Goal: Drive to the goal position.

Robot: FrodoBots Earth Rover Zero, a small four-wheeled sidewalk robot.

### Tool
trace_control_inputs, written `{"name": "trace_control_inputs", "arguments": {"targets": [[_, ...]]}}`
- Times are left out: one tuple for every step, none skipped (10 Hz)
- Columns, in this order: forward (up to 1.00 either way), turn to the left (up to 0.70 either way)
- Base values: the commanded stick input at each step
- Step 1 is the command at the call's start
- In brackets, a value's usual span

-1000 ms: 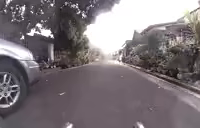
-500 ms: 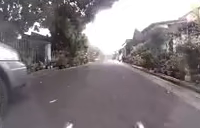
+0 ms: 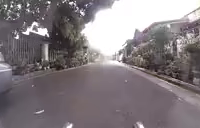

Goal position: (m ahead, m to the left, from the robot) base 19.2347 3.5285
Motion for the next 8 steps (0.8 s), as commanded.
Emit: {"name": "trace_control_inputs", "arguments": {"targets": [[0.70,0.00],[0.70,0.00],[0.70,0.00],[0.70,0.00],[0.70,0.00],[0.70,0.00],[0.70,0.00],[0.70,0.00]]}}
